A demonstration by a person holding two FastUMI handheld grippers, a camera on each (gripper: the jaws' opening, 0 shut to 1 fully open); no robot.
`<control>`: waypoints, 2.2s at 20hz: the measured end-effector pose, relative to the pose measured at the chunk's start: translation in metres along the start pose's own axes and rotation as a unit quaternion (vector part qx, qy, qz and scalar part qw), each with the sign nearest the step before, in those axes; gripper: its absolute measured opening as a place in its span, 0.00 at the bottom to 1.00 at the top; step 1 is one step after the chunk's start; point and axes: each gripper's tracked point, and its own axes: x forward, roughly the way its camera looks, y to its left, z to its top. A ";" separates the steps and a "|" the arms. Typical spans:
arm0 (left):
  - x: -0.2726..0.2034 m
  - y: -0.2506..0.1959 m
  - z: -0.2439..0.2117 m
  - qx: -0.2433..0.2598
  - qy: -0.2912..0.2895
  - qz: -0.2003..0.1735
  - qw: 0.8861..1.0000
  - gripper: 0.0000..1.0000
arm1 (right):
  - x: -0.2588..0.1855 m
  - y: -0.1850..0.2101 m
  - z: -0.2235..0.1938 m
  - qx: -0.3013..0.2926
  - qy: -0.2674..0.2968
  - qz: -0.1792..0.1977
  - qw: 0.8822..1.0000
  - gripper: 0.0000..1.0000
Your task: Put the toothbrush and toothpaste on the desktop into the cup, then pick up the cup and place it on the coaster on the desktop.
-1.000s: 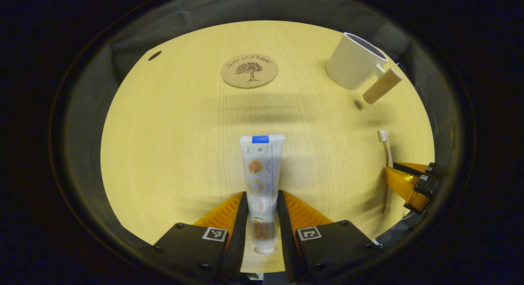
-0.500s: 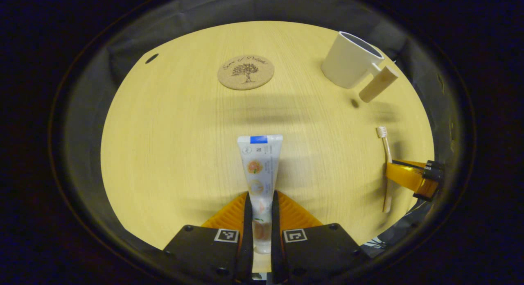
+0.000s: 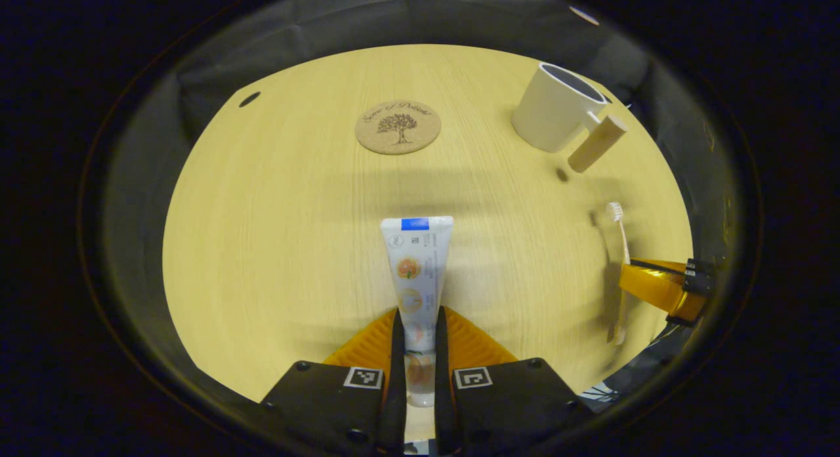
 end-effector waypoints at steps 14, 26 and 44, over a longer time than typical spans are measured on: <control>-0.065 -0.006 0.075 0.008 -0.203 -0.006 0.979 0.25 | -0.078 0.037 0.085 -0.053 -0.245 0.043 0.967 0.02; -0.119 -0.016 0.160 0.006 -0.362 -0.014 0.932 0.25 | -0.113 0.054 0.178 -0.092 -0.385 0.035 0.918 0.02; -0.151 -0.022 0.240 -0.013 -0.473 -0.028 0.880 0.24 | -0.078 0.051 0.273 -0.075 -0.464 0.051 0.881 0.02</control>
